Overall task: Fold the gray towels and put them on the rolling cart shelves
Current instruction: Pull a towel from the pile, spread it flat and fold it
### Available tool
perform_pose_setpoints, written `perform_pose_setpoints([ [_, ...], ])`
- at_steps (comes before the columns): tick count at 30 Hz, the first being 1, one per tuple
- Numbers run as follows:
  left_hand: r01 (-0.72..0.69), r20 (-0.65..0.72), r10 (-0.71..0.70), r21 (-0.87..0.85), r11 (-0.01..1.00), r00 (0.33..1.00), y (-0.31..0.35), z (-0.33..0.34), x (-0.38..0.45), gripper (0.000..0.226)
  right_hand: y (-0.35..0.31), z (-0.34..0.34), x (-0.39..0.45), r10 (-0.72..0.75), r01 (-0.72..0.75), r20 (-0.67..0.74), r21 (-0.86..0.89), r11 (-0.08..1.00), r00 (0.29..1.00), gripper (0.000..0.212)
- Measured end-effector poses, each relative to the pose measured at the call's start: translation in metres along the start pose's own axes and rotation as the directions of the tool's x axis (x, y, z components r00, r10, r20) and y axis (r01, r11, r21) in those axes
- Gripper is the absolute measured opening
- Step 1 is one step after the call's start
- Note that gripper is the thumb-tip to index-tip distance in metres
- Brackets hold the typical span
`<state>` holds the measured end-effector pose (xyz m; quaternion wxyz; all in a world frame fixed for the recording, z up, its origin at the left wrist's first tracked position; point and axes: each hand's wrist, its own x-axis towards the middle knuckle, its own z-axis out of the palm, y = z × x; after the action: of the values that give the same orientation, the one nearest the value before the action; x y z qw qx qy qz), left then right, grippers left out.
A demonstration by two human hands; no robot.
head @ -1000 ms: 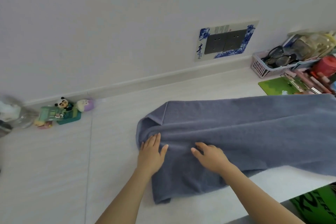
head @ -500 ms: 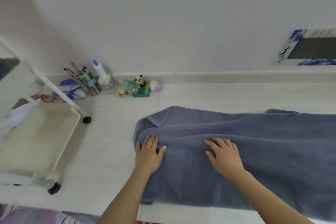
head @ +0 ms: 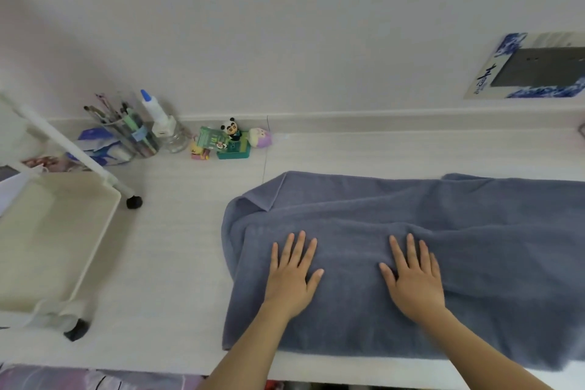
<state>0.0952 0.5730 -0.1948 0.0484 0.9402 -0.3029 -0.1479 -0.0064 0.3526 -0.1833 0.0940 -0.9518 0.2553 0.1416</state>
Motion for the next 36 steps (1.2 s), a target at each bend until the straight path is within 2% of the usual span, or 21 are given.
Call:
perform_pose_setpoints([
  [2, 0.043, -0.030, -0.042, 0.037, 0.998, 0.999, -0.007, 0.003, -0.001, 0.067, 0.001, 0.005, 0.005, -0.044, 0.043, 0.031, 0.019, 0.999, 0.999, 0.100],
  [5, 0.096, 0.009, -0.096, -0.010, 0.995, 0.995, -0.016, 0.003, 0.000, 0.078, 0.000, -0.004, 0.021, -0.160, 0.152, 0.090, 0.083, 0.985, 0.983, 0.114],
  [7, 0.105, -0.014, -0.105, -0.008, 0.994, 0.994, -0.010, -0.004, 0.003, 0.086, 0.005, -0.016, 0.027, -0.197, 0.188, 0.053, 0.144, 0.972, 0.979, 0.117],
  [8, 0.096, -0.028, -0.096, -0.020, 0.995, 0.995, -0.004, -0.007, 0.006, 0.089, 0.008, -0.023, 0.026, -0.203, 0.200, 0.002, 0.163, 0.966, 0.979, 0.110],
  [11, -0.028, -0.042, 0.025, -0.078, 0.997, 0.999, 0.035, -0.021, 0.022, 0.086, 0.031, -0.041, 0.011, -0.129, 0.171, -0.265, 0.140, 0.975, 0.956, 0.076],
  [14, -0.181, -0.055, 0.176, -0.120, 0.976, 0.983, 0.090, -0.032, 0.044, 0.079, 0.071, -0.047, -0.007, -0.020, 0.084, -0.428, 0.130, 0.988, 0.903, 0.057],
  [17, -0.309, -0.046, 0.305, -0.134, 0.942, 0.951, 0.158, -0.040, 0.067, 0.081, 0.126, -0.056, -0.026, 0.093, 0.003, -0.515, 0.183, 0.983, 0.852, 0.049],
  [22, -0.428, -0.078, 0.421, -0.184, 0.885, 0.904, 0.252, -0.052, 0.092, 0.078, 0.189, -0.072, -0.041, 0.223, -0.043, -0.567, 0.313, 0.949, 0.793, 0.047],
  [26, -0.470, -0.128, 0.453, -0.278, 0.838, 0.882, 0.334, -0.065, 0.116, 0.060, 0.252, -0.088, -0.036, 0.412, -0.119, -0.492, 0.522, 0.845, 0.767, 0.055],
  [27, -0.472, -0.126, 0.456, -0.308, 0.826, 0.881, 0.352, -0.068, 0.122, 0.059, 0.264, -0.095, -0.035, 0.435, -0.112, -0.433, 0.596, 0.795, 0.789, 0.054],
  [29, -0.432, -0.080, 0.433, -0.351, 0.831, 0.898, 0.383, -0.073, 0.134, 0.065, 0.287, -0.101, -0.028, 0.452, -0.111, -0.237, 0.777, 0.620, 0.860, 0.047],
  [31, -0.318, -0.007, 0.339, -0.364, 0.875, 0.941, 0.409, -0.074, 0.147, 0.069, 0.307, -0.101, -0.016, 0.420, -0.167, -0.032, 0.888, 0.428, 0.907, 0.045],
  [33, -0.251, 0.013, 0.271, -0.342, 0.905, 0.962, 0.419, -0.072, 0.156, 0.049, 0.319, -0.100, -0.006, 0.378, -0.221, 0.119, 0.946, 0.239, 0.918, 0.047],
  [34, -0.238, -0.001, 0.257, -0.380, 0.894, 0.966, 0.419, -0.071, 0.158, 0.033, 0.322, -0.100, -0.001, 0.365, -0.225, 0.142, 0.954, 0.196, 0.920, 0.047],
  [36, -0.233, -0.046, 0.248, -0.539, 0.810, 0.968, 0.411, -0.071, 0.156, 0.014, 0.327, -0.102, 0.010, 0.395, -0.216, 0.107, 0.946, 0.242, 0.912, 0.042],
])
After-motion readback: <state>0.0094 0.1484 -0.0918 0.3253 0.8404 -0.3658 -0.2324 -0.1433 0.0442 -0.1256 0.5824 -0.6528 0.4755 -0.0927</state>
